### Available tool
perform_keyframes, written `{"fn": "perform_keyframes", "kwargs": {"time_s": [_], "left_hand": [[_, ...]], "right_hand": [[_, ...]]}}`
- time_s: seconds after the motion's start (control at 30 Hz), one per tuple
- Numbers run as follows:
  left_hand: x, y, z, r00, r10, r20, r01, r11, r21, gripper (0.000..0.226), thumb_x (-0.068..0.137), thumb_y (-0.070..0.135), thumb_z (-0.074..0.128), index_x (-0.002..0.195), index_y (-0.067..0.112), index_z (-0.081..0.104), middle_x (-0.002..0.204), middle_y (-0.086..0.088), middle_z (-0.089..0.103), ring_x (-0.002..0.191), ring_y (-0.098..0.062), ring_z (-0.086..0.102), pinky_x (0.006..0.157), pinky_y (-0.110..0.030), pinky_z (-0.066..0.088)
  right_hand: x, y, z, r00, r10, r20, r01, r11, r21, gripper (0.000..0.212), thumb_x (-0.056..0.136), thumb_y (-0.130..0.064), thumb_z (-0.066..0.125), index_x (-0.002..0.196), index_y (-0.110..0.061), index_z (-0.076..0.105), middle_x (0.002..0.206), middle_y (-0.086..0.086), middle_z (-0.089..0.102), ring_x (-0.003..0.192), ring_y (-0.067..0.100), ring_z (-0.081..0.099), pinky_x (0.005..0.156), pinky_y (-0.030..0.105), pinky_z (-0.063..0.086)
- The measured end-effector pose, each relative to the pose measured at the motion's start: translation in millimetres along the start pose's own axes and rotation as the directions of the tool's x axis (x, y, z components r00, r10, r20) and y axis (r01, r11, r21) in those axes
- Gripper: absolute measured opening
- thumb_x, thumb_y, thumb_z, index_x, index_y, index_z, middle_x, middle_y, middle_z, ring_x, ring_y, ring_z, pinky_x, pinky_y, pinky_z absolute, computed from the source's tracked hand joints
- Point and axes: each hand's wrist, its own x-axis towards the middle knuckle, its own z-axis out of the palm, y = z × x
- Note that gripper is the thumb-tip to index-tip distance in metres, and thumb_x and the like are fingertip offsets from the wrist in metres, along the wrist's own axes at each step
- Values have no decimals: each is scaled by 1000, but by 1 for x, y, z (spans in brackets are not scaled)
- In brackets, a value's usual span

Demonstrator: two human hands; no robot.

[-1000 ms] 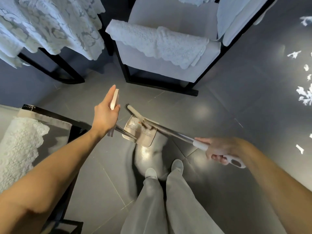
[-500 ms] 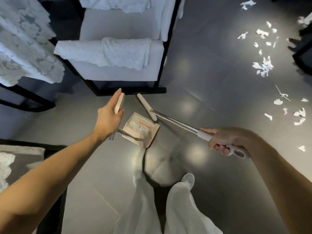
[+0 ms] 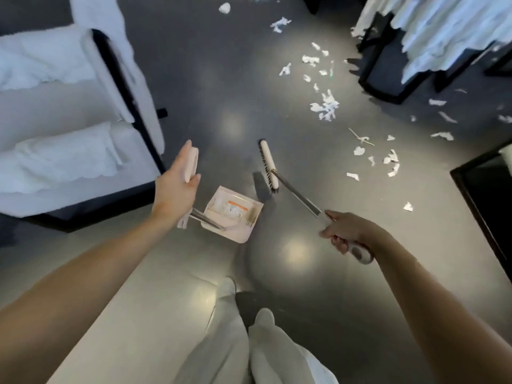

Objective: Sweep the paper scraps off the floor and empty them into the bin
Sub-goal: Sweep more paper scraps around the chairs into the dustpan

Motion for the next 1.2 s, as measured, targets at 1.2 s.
{"fn": "perform_keyframes", "kwargs": {"time_s": [1.2], "left_hand": [[380, 388, 544, 485, 495, 721, -589, 794, -149, 65, 94, 9, 57, 149, 34, 32, 143, 3, 50, 125, -21, 50, 89, -5, 29]], "right_hand": [[175, 49, -419, 743, 609, -279, -79, 494, 866, 25, 94, 3, 48, 112, -15, 45, 55, 6, 44, 36, 12, 38, 34, 17, 38]]}}
